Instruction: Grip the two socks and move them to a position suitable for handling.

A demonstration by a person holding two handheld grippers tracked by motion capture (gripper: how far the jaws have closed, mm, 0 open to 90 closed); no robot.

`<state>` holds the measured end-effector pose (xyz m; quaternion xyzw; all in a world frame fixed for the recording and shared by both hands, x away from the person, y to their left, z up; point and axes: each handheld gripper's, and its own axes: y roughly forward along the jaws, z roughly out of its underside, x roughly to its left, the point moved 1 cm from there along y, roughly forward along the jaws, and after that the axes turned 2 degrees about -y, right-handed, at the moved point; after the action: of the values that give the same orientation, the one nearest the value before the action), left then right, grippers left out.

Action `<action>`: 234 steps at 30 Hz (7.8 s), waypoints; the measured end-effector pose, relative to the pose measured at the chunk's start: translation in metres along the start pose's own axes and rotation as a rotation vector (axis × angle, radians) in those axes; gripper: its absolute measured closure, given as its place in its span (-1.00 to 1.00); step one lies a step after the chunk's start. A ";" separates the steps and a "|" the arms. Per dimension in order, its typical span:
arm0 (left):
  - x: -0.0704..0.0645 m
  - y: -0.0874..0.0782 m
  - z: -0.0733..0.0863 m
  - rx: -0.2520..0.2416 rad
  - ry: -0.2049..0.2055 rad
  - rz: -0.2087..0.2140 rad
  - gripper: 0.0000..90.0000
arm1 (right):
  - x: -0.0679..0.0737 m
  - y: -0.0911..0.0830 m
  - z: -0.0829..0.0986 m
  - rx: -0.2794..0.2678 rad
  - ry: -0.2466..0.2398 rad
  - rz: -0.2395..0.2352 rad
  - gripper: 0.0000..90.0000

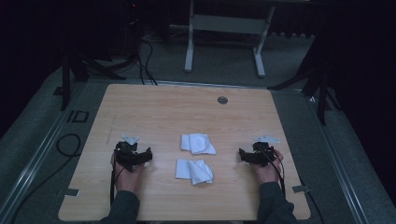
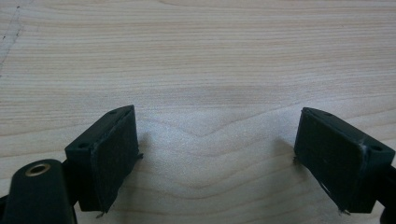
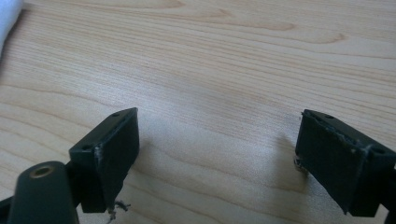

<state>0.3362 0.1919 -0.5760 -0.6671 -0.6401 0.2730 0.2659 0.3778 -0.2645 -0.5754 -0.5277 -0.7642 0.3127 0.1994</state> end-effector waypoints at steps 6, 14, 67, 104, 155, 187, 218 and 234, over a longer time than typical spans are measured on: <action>0.000 0.000 0.000 0.000 -0.002 -0.002 -0.70 | 0.000 -0.001 0.001 0.000 0.003 0.003 -0.69; 0.000 0.000 0.000 -0.001 -0.004 -0.003 -0.70 | 0.005 -0.012 0.002 -0.007 -0.032 -0.027 0.32; -0.005 -0.012 0.005 -0.008 0.017 0.024 -0.04 | 0.150 -0.039 0.008 0.061 -0.474 -0.400 0.82; -0.094 -0.042 0.019 -0.007 0.285 0.387 0.75 | 0.158 -0.044 -0.003 -0.025 -0.464 -0.385 0.80; -0.105 -0.038 0.029 0.019 0.323 0.376 0.97 | 0.125 -0.054 -0.013 -0.004 -0.299 -0.452 0.96; -0.101 -0.044 0.034 0.034 0.326 0.383 0.96 | 0.046 -0.071 -0.007 0.113 -0.272 -0.375 0.94; -0.101 -0.052 0.031 -0.038 0.341 0.415 0.54 | 0.100 0.019 -0.083 0.085 -0.156 -0.379 0.34; -0.099 -0.049 0.028 -0.036 0.344 0.376 0.58 | 0.120 0.036 -0.079 0.162 -0.163 -0.359 0.96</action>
<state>0.2786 0.0951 -0.5592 -0.8155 -0.4551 0.1889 0.3037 0.4088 -0.1222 -0.5466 -0.3383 -0.8318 0.3743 0.2314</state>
